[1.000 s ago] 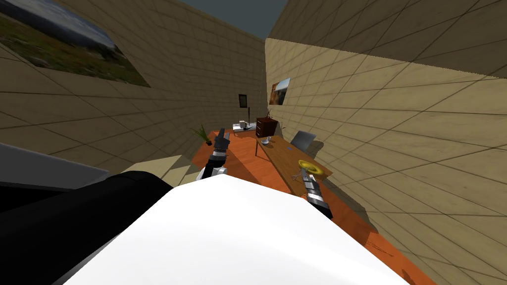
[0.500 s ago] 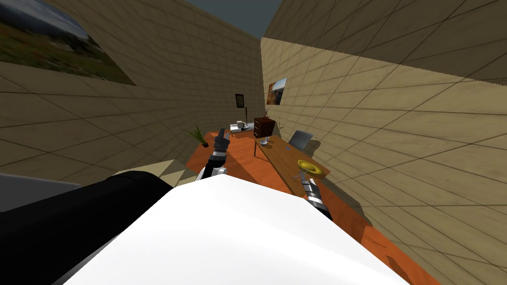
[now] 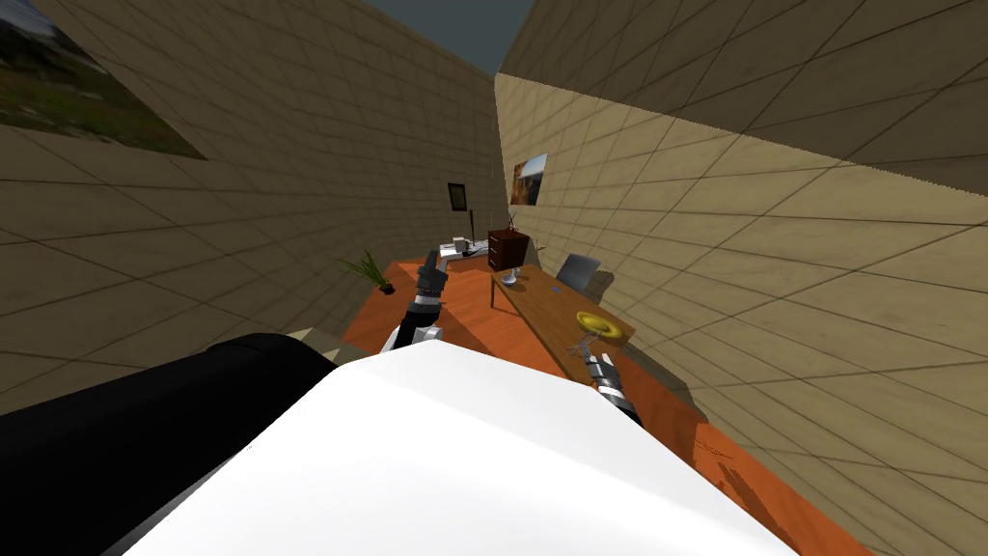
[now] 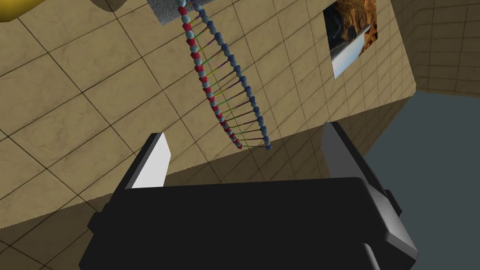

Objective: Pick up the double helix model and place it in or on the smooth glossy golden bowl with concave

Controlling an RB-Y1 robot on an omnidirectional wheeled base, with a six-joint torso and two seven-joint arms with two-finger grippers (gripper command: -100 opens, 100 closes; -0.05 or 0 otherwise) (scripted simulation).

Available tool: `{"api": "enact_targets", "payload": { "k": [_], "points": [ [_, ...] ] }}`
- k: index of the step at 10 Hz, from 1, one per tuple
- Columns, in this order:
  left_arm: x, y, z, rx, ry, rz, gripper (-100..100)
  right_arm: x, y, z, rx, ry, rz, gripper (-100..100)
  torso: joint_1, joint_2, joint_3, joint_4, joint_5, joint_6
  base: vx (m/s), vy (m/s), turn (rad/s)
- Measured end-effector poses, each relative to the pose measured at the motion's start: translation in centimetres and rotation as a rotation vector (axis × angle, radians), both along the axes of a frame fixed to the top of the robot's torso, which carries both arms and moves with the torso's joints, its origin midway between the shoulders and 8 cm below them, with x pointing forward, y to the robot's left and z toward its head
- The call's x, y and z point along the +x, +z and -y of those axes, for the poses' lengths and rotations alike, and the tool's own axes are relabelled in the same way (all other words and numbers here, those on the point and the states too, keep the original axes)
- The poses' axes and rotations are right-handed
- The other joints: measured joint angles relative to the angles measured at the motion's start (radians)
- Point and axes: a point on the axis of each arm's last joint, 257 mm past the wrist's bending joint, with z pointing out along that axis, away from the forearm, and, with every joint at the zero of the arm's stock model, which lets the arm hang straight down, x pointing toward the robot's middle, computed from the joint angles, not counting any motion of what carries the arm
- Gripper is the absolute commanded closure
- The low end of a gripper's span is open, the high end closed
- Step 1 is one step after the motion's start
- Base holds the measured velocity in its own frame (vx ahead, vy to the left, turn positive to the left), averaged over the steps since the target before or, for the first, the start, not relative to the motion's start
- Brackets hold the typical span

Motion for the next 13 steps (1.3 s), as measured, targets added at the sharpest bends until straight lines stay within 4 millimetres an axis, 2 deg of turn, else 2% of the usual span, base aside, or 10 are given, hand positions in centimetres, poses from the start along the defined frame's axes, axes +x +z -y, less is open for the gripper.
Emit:
{"api": "enact_targets", "payload": {
  "k": [5,11,12,13],
  "points": [
    [0.0,0.0,0.0,0.0,0.0,0.0,0,-0.1,-4.1,0.7,-0.108,0.007,-0.105,-100,0.0,0.001,0.001,0.0,0.0,0.0,0.083,0.044,-0.142],
    [0.0,0.0,0.0,0.0,0.0,0.0,0,1.3,-6.8,0.7,-0.225,0.045,-0.189,-100,-0.002,0.001,0.001,0.0,0.0,0.0,0.084,0.025,-0.126],
    [0.0,0.0,0.0,0.0,0.0,0.0,0,1.3,-6.8,0.8,-0.229,0.046,-0.192,0,-0.002,0.004,0.002,0.001,0.0,-0.001,0.007,0.003,0.006],
    [0.0,0.0,0.0,0.0,0.0,0.0,0,1.3,-6.8,0.7,-0.228,0.046,-0.191,-100,-0.003,0.006,0.003,0.001,-0.001,-0.001,-0.013,-0.006,-0.07]
  ]
}}
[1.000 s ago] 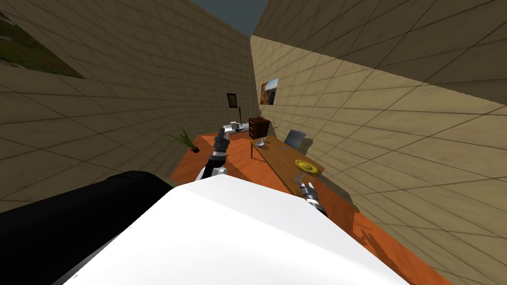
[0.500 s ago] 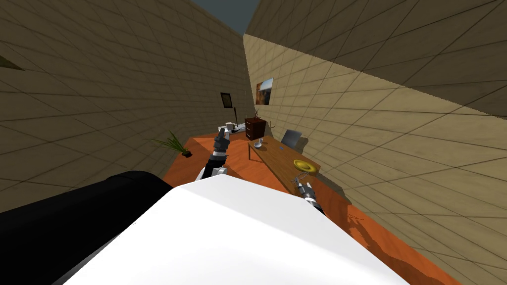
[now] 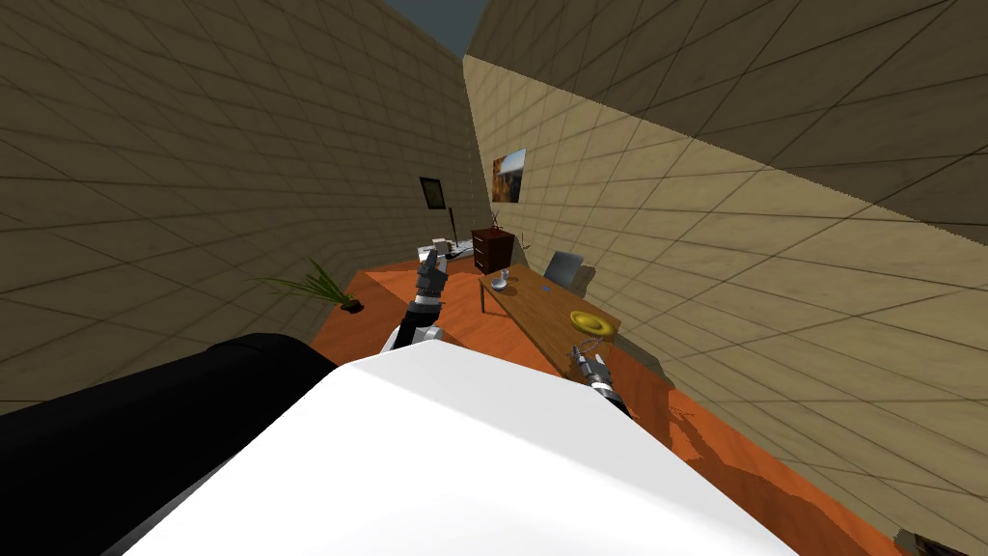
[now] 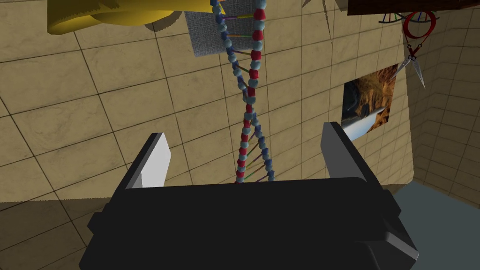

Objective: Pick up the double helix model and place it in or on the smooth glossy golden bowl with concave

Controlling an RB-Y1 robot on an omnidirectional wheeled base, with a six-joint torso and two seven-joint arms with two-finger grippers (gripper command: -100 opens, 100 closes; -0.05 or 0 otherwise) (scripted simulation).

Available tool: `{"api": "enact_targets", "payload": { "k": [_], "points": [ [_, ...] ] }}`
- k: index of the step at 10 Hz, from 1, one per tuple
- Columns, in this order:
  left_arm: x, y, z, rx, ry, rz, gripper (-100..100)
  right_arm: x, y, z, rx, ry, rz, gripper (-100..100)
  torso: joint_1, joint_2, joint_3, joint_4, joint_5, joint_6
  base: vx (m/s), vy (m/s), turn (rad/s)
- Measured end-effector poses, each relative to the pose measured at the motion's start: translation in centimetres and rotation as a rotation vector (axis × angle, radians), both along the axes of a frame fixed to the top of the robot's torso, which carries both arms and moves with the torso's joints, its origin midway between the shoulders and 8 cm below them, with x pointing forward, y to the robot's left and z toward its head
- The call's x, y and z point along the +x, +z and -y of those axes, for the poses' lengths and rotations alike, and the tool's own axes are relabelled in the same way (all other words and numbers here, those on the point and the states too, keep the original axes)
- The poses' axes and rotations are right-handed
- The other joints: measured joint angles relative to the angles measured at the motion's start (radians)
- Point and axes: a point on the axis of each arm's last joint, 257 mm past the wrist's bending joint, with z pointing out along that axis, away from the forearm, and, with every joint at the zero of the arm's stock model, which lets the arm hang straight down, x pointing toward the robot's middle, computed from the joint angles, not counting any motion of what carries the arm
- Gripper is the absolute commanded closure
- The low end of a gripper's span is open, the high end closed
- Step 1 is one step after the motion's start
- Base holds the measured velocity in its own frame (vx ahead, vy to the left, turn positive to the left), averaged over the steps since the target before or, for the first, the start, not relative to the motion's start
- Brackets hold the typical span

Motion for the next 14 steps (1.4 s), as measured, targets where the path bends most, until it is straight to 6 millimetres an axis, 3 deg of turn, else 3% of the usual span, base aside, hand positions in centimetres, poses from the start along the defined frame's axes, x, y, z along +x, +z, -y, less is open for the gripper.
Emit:
{"api": "enact_targets", "payload": {
  "k": [14],
  "points": [
    [0.0,0.0,0.0,0.0,0.0,0.0,0,8.0,0.3,-3.1,-0.009,0.06,0.018,-100,-0.001,0.003,0.002,0.001,0.0,0.0,-0.022,-0.007,-0.054]
  ]
}}
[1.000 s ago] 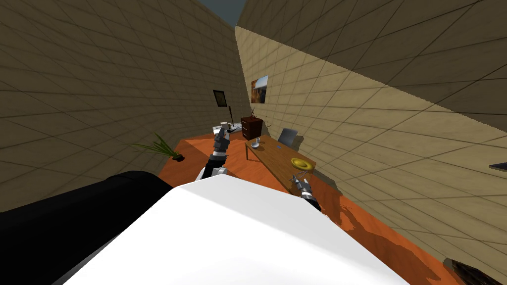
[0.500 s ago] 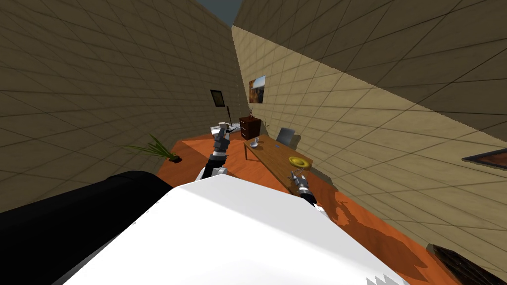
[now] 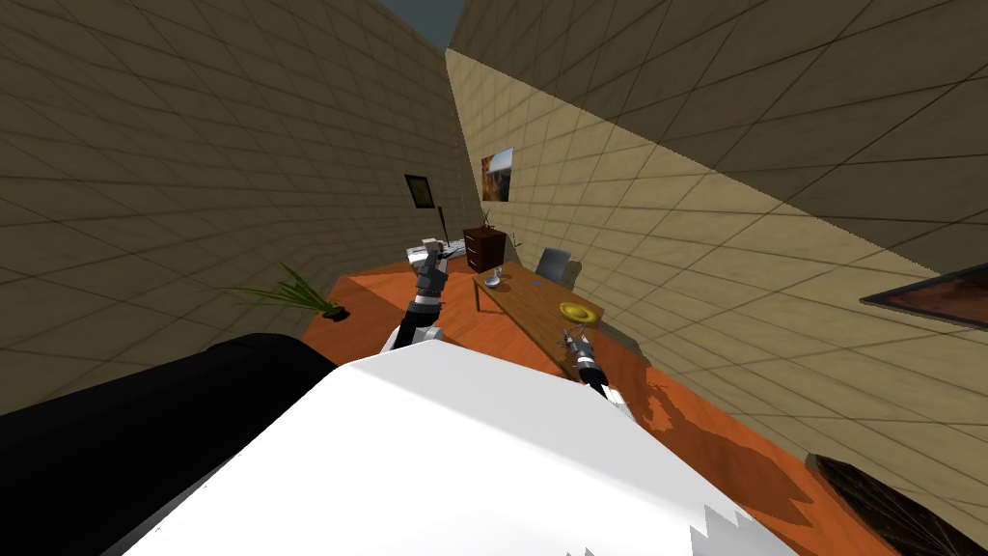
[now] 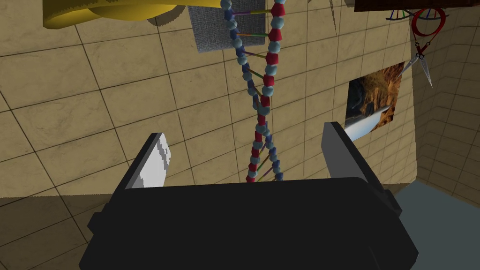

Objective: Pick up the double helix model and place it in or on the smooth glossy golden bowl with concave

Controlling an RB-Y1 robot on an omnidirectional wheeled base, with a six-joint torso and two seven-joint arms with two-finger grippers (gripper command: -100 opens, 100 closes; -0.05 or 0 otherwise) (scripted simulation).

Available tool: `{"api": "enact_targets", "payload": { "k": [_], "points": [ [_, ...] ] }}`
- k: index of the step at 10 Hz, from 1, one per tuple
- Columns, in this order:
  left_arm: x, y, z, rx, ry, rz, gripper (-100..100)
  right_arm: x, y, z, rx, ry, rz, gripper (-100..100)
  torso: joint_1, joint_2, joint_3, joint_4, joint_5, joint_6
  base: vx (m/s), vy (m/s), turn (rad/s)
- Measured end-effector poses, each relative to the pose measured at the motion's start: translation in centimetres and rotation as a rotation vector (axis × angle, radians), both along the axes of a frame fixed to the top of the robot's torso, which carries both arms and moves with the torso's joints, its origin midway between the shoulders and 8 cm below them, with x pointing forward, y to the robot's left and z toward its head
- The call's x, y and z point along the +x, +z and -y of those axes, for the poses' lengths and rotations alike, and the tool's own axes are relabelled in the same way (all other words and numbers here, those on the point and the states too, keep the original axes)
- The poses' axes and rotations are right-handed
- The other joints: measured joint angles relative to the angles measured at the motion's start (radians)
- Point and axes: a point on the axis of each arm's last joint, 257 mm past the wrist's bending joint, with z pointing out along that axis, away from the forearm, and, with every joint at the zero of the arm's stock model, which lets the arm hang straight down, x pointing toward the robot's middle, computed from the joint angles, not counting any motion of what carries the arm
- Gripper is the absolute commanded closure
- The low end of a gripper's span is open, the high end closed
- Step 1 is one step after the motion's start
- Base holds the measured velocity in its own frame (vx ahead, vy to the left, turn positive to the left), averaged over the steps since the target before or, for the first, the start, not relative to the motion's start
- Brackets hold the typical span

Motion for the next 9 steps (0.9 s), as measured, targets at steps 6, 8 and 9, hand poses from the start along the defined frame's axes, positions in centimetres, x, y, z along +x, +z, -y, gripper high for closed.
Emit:
{"api": "enact_targets", "payload": {
  "k": [6,8,9],
  "points": [
    [0.0,0.0,0.0,0.0,0.0,0.0,0,3.2,-0.1,-2.5,0.014,0.037,-0.009,-100,0.0,0.0,0.0,0.0,0.0,0.0,-0.019,-0.007,-0.04],
    [0.0,0.0,0.0,0.0,0.0,0.0,0,3.3,-0.1,-2.6,0.013,0.038,-0.01,100,0.0,-0.001,0.0,0.0,0.0,0.0,0.0,0.0,0.0],
    [0.0,0.0,0.0,0.0,0.0,0.0,0,3.3,-0.1,-2.6,0.013,0.039,-0.01,100,0.0,-0.001,-0.001,0.0,0.0,0.001,0.0,0.0,0.0]
  ]
}}
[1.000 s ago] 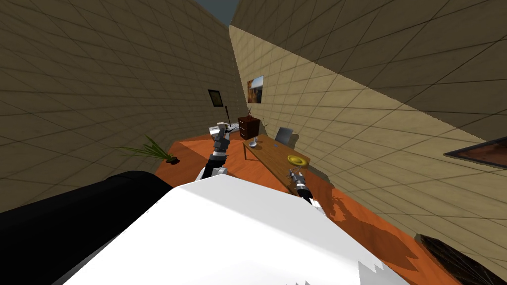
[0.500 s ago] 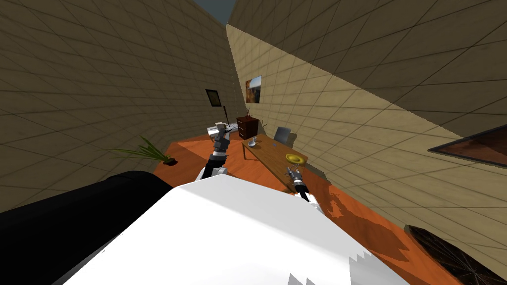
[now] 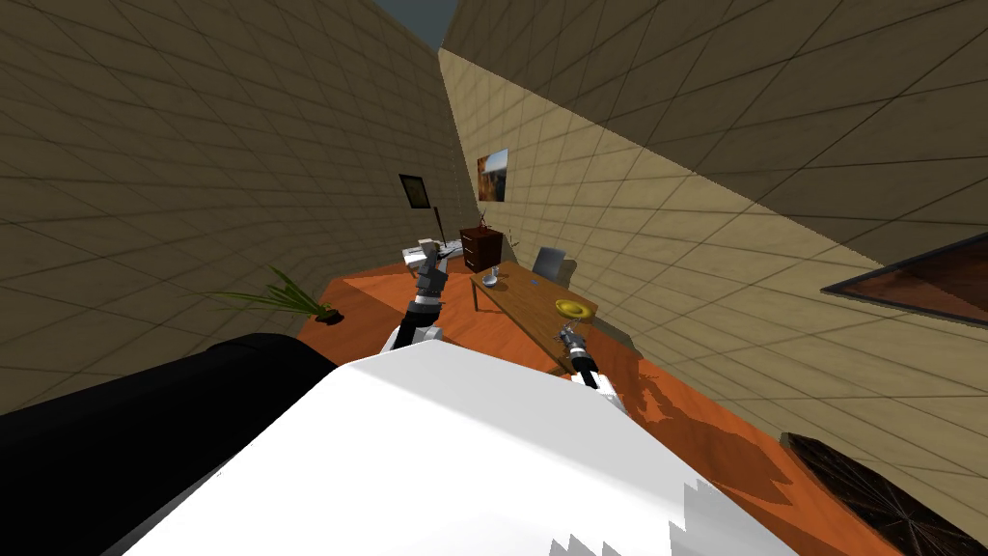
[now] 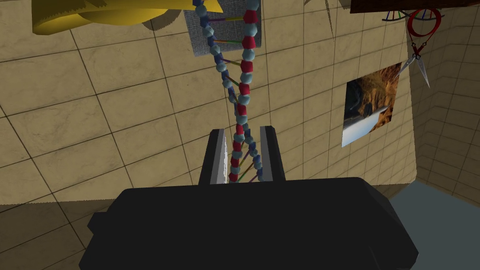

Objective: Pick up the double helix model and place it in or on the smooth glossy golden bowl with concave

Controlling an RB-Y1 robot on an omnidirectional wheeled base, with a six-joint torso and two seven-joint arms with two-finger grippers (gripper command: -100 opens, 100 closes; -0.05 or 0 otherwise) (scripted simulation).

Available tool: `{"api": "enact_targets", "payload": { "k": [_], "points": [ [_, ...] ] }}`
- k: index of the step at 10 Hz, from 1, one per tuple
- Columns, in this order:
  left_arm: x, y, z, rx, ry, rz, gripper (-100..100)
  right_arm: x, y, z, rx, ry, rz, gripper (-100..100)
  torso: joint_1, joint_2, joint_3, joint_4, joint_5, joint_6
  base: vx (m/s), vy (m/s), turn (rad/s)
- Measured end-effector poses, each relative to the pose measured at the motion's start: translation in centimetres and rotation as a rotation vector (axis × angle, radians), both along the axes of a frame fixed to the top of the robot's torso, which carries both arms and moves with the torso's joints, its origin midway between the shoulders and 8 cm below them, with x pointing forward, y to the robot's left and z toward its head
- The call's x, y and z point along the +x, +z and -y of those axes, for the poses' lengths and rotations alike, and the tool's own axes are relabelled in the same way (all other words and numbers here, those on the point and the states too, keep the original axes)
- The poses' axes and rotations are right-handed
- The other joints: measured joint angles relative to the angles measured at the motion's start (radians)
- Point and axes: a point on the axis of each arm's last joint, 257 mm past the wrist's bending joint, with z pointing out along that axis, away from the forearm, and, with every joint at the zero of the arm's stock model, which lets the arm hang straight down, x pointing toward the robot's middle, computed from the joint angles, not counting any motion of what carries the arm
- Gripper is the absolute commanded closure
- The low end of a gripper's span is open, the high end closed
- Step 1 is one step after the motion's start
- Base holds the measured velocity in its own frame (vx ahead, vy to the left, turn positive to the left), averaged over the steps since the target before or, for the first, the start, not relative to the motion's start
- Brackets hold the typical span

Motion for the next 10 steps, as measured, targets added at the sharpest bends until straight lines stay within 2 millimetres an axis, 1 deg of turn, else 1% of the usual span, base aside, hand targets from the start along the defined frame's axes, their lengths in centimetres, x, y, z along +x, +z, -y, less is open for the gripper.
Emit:
{"api": "enact_targets", "payload": {
  "k": [2,3,4,8,9,10],
  "points": [
    [0.0,0.0,0.0,0.0,0.0,0.0,0,0.0,0.0,0.0,0.0,0.0,0.001,100,0.0,0.0,0.0,0.0,0.0,0.0,0.0,0.0,0.0],
    [0.0,0.0,0.0,0.0,0.0,0.0,0,0.0,0.0,0.0,0.0,0.001,0.001,0,0.0,0.0,0.0,0.0,0.0,0.0,0.0,0.0,0.0],
    [0.0,0.0,0.0,0.0,0.0,0.0,0,0.0,0.0,0.0,0.0,0.001,0.001,100,0.0,0.0,0.0,0.0,0.0,0.0,0.019,0.007,0.087],
    [0.0,0.0,0.0,0.0,0.0,0.0,0,-2.6,-0.3,1.8,-0.031,-0.016,-0.002,100,0.001,-0.002,-0.001,-0.001,0.0,0.001,0.029,0.01,0.058],
    [0.0,0.0,0.0,0.0,0.0,0.0,0,-2.9,-0.1,2.2,-0.029,-0.023,0.003,100,0.001,-0.002,-0.001,-0.001,0.0,0.001,0.025,0.008,0.075],
    [0.0,0.0,0.0,0.0,0.0,0.0,0,-3.9,-0.2,2.7,-0.034,-0.027,0.001,100,0.001,-0.001,-0.001,-0.001,0.0,0.002,0.017,0.005,0.026]
  ]
}}
